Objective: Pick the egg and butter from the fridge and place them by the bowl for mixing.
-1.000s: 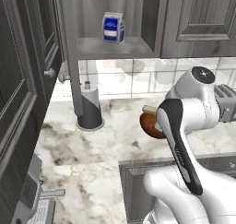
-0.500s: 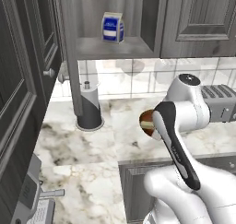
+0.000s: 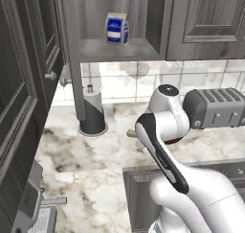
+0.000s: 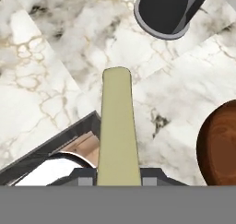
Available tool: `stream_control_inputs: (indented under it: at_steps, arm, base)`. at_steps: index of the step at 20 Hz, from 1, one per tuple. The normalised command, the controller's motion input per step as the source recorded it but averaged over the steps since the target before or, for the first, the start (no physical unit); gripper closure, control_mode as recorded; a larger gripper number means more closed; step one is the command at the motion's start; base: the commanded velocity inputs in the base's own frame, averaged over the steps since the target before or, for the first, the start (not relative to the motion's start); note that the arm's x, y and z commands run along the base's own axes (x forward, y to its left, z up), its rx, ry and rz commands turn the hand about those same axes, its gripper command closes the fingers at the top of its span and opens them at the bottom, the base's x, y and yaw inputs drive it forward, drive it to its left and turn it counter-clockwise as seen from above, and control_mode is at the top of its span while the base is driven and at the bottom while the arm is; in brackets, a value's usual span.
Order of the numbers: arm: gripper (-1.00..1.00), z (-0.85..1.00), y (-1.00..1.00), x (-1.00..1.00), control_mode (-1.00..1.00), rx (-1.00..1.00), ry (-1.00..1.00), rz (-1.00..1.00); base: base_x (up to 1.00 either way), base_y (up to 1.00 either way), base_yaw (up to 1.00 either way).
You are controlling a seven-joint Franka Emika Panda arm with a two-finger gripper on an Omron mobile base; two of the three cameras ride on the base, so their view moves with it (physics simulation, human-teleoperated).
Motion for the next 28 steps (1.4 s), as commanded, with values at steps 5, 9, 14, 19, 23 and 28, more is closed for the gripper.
stream_control_inputs:
  at_steps: [5, 9, 14, 19, 23, 28]
  arm:
    - [1.00, -0.18, 0.06, 0.53, -1.00, 0.00, -0.01, 0.00]
    - [1.00, -0.36, 0.00, 0.55, -1.00, 0.00, -0.02, 0.00]
    - [1.00, -0.63, 0.00, 0.51, -1.00, -0.01, 0.00, 0.02]
    - [1.00, -0.50, 0.05, 0.52, -1.00, 0.00, 0.00, 0.00]
    - [1.00, -0.32, 0.16, 0.57, -1.00, 0.00, 0.00, 0.00]
    - [1.00, -0.14, 0.25, 0.58, -1.00, 0.00, 0.00, 0.00]
  base:
    - [0.00, 0.00, 0.00]
    - [0.00, 0.00, 0.00]
    - [0.00, 0.00, 0.00]
    - [0.00, 0.00, 0.00]
    - [0.00, 0.00, 0.00]
    - [0.00, 0.00, 0.00]
